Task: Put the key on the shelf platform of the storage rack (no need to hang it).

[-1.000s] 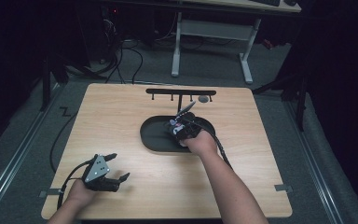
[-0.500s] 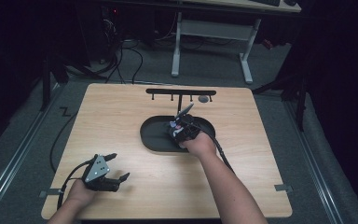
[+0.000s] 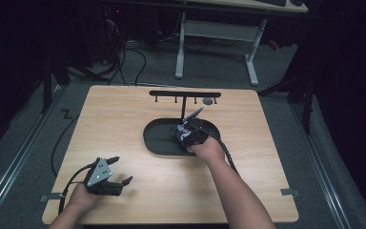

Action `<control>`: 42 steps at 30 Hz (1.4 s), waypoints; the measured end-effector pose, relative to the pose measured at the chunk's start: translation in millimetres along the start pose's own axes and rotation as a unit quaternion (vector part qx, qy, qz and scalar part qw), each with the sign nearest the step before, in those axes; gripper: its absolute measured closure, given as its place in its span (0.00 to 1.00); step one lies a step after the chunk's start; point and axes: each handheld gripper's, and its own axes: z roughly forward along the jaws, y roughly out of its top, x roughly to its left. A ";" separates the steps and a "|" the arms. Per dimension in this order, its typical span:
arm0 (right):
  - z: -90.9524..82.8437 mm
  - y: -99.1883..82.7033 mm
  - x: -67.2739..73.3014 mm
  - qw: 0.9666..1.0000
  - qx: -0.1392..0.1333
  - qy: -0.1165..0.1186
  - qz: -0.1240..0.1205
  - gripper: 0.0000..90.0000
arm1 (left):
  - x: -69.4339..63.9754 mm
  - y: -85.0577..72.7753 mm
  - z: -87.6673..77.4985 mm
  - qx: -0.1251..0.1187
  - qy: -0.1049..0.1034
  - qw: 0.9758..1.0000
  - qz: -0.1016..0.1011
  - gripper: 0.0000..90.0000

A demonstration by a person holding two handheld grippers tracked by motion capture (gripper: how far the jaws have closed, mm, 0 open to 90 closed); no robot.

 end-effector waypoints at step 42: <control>-28.9 -4.4 7.8 0.998 -0.064 0.009 -0.013 0.27 | -1.7 0.2 0.5 0.004 -0.001 1.000 0.007 0.17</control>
